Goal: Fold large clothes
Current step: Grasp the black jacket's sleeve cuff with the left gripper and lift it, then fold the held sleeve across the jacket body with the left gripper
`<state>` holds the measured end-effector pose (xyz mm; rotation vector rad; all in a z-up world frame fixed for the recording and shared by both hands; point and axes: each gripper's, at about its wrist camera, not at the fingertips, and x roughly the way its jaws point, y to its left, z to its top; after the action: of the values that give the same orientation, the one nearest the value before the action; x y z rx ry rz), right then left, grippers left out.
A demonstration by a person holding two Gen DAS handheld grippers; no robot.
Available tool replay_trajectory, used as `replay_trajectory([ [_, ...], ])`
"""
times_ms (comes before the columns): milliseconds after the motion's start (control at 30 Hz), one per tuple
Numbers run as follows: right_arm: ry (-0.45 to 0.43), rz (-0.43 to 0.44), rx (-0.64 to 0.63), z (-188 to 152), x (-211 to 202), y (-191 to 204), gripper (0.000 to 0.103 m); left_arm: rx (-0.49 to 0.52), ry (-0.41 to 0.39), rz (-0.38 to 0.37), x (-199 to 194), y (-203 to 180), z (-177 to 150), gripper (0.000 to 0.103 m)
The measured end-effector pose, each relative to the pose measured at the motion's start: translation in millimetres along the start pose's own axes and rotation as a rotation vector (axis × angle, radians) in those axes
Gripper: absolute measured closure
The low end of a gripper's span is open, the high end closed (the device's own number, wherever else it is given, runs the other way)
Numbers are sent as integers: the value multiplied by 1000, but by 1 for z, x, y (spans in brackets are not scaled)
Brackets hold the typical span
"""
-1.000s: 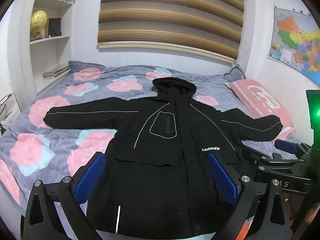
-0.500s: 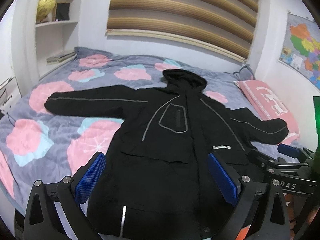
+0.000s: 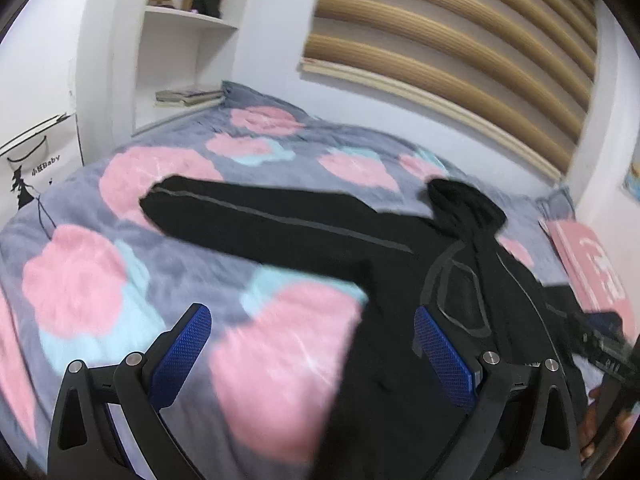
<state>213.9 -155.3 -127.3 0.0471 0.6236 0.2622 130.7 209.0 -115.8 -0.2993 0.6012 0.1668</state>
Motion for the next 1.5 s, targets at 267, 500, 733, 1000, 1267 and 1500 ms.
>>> replay_trajectory([
  [267, 96, 3, 99, -48, 101, -27, 1, -270, -26, 45, 89, 128, 51, 2],
  [500, 161, 1, 101, -65, 131, -29, 1, -454, -31, 156, 167, 204, 67, 2],
  [733, 158, 26, 113, -66, 135, -33, 0, -505, 18, 202, 226, 226, 63, 2],
  [1000, 153, 39, 121, -67, 134, -34, 0, -339, -47, 197, 225, 201, 72, 86],
  [1267, 152, 43, 124, -66, 135, -34, 0, -29, -175, 11, 166, 80, 100, 88],
  [1500, 148, 48, 127, -67, 135, -34, 0, 203, -148, -242, 153, -61, 95, 88],
])
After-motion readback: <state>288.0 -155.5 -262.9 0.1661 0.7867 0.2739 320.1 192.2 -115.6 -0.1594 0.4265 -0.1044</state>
